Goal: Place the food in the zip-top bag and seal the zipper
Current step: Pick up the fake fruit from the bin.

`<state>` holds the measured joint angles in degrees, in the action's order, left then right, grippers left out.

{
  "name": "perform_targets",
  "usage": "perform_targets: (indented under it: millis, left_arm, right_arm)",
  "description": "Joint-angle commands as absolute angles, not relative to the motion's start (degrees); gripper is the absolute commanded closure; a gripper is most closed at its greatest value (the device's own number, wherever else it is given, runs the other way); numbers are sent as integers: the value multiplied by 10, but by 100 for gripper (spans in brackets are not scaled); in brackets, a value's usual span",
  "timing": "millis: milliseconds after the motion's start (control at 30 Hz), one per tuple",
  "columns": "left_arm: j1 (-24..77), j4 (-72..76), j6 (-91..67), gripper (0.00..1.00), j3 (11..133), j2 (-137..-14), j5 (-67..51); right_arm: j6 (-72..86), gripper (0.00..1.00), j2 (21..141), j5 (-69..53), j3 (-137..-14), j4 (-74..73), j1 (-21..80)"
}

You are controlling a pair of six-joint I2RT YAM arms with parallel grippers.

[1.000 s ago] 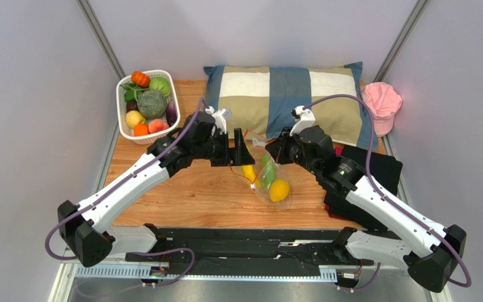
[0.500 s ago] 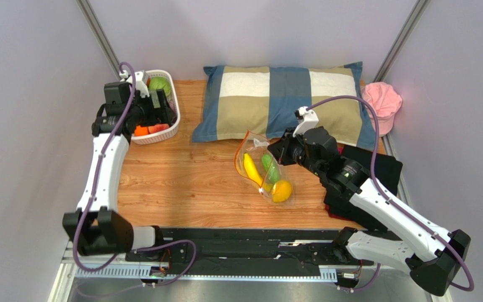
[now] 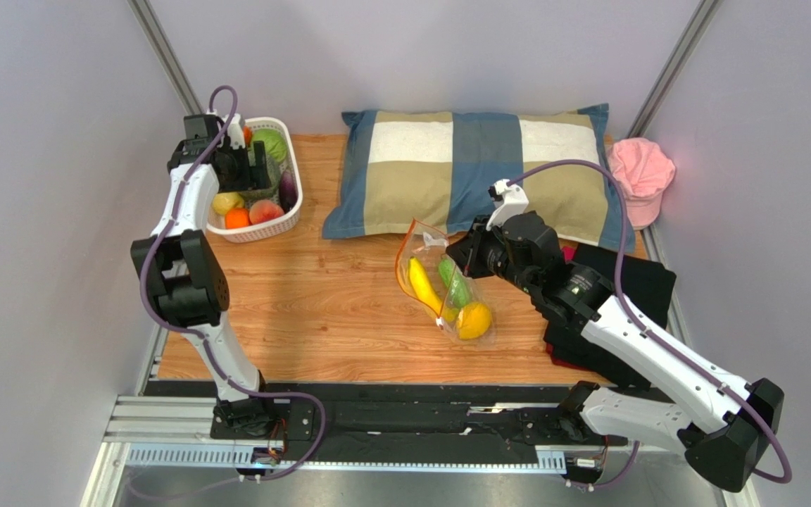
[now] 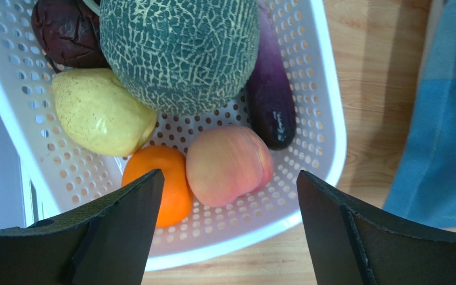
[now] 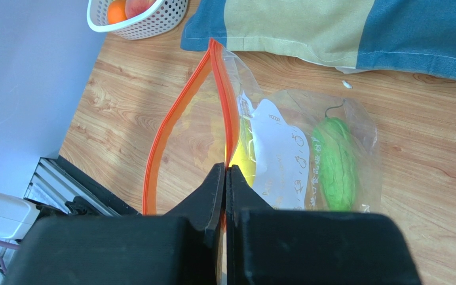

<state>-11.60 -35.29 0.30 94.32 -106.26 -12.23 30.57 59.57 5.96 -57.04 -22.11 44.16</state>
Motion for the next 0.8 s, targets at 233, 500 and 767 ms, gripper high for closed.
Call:
perform_targets:
  millis: [233,500,767]
  left_arm:
    - [-78,-327,33,9,903,-1121,-78]
    - [-77,-317,10,7,917,-1174,-45]
    - [-76,-312,10,32,928,-1148,-59]
  right_arm:
    - [288,100,613,70,-584,-213,432]
    - [289,100,622,66,-585,-214,431]
    - [280,100,628,62,-591,-217,429]
